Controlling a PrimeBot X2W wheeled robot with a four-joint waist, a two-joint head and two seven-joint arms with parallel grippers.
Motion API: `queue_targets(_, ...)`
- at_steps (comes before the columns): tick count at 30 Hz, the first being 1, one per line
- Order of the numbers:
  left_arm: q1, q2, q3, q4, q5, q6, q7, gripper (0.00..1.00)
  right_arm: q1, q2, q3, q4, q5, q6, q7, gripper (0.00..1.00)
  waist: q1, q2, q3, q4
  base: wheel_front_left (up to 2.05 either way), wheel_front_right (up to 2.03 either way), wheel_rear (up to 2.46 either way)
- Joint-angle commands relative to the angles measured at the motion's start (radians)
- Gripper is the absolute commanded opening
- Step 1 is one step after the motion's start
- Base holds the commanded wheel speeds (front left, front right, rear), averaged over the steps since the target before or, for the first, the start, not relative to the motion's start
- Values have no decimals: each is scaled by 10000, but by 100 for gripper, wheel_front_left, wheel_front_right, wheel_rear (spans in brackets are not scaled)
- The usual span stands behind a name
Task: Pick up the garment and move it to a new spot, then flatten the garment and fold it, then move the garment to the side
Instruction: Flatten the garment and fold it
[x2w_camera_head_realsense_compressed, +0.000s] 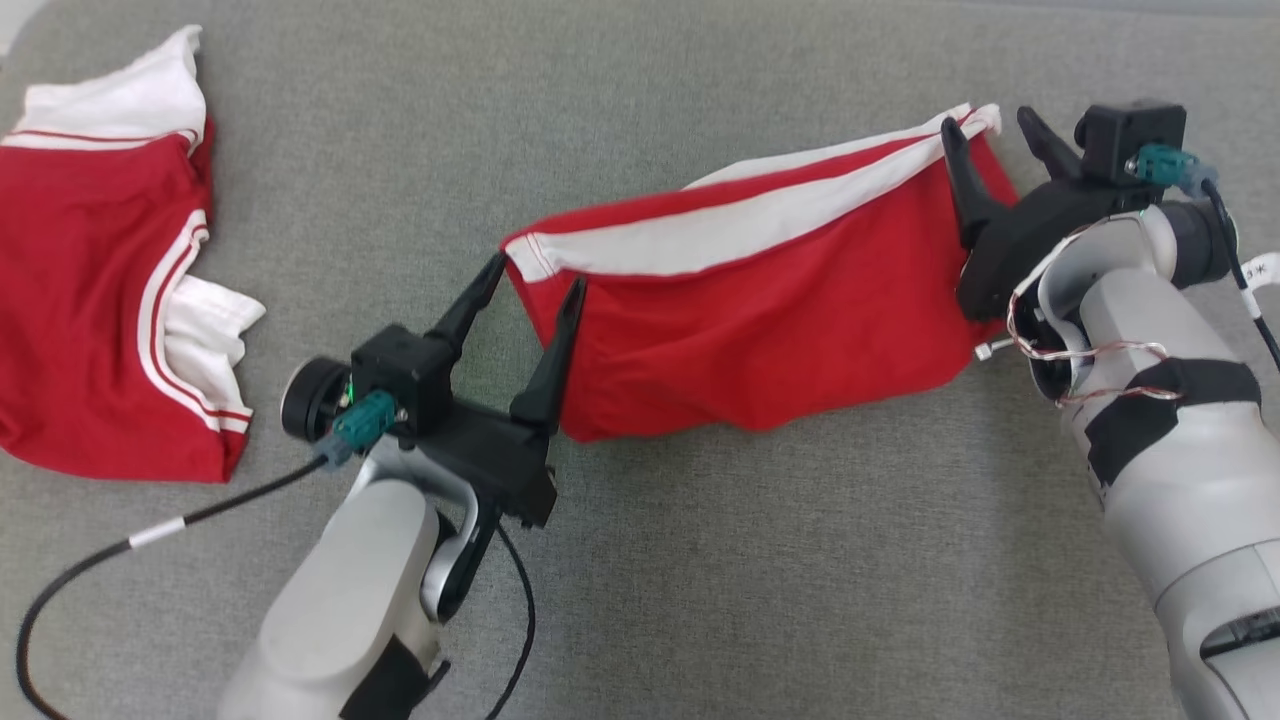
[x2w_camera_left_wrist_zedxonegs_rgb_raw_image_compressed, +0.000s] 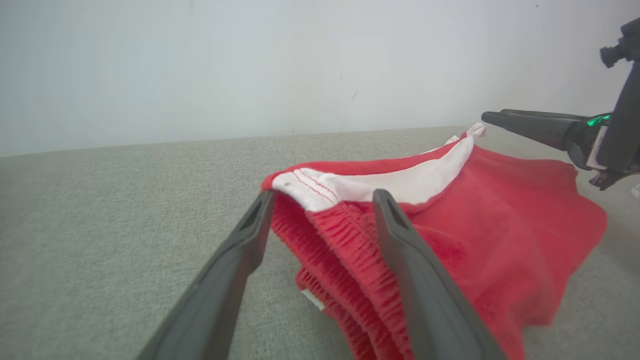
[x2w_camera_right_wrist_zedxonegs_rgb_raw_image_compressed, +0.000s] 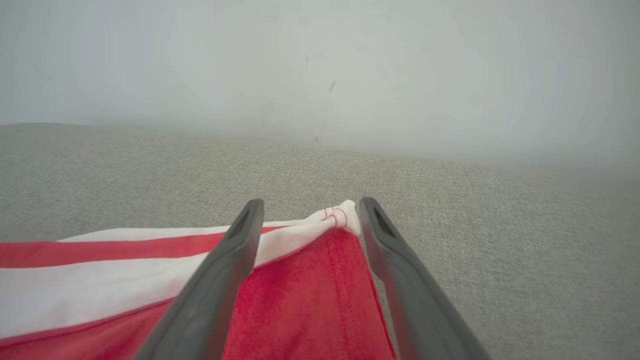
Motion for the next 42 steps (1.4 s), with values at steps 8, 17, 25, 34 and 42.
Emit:
queue_targets(8, 1376, -138, 539, -182, 411, 16, -37, 100, 1055, -309, 893, 187, 919, -23, -588, 100, -1, -2, -1078, -193, 0, 0, 0)
queue_targets(17, 2987, -69, 1999, -1876, 1283, 367, -37, 100, 1889, -741, 1203, 454, 1711, -23, -750, 100, -1, -2, -1506, -101, 0, 0, 0)
queue_targets(25, 4959, -331, 3674, -3709, 2206, 481, -37, 100, 2226, -979, 1301, 965, 2227, -23, -780, 100, -1, -2, -1430, 409, 0, 0, 0)
queue_targets(34, 5490, -714, 4525, -3911, 2656, 358, -37, 100, 1851, -814, 1328, 1639, 2423, -23, -510, 100, -1, -2, -1171, 771, 0, 0, 0)
queue_targets(42, 5543, -831, 4703, -3767, 2793, 207, -37, 100, 1898, -619, 1266, 1729, 2645, -23, -704, 0, -1, -2, -1285, 810, 0, 0, 0)
